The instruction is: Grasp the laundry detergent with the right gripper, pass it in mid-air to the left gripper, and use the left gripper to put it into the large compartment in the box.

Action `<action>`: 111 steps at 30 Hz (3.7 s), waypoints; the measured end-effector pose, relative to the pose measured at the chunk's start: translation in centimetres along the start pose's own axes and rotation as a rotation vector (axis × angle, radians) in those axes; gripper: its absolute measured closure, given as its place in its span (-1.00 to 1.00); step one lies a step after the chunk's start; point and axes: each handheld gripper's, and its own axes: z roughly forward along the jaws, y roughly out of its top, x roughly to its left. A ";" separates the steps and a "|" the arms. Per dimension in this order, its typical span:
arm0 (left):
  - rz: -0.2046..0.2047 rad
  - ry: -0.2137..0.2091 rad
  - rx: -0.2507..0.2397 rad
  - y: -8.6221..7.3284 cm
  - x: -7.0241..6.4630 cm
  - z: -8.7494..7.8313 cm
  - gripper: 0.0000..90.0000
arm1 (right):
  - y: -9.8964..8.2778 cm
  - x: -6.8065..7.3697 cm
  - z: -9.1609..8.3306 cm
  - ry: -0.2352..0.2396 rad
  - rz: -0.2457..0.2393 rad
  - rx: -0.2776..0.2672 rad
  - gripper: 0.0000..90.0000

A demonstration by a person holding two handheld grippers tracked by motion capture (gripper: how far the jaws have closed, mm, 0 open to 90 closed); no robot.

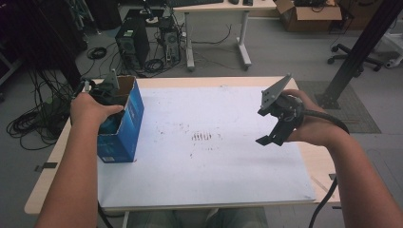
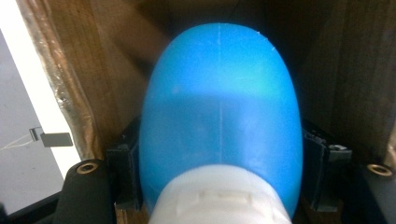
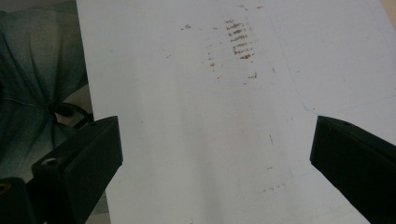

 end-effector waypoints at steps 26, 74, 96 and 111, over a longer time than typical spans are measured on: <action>0.000 0.057 -0.035 -1.1 -0.3 -2.7 -0.58 | 0.0 0.5 -0.7 -0.010 -0.012 -0.015 -0.95; 0.383 0.025 -0.237 -2.5 -5.9 -11.2 -0.90 | -0.3 1.2 -1.6 -0.027 -0.012 -0.014 -0.95; 0.888 -0.086 -0.210 -3.0 -11.9 -13.8 -0.90 | -0.7 1.2 -2.2 -0.034 -0.007 0.006 -0.94; 1.156 -0.119 -0.144 -3.5 -15.4 -13.7 -0.90 | -0.5 1.4 -2.3 -0.031 -0.023 0.003 -0.94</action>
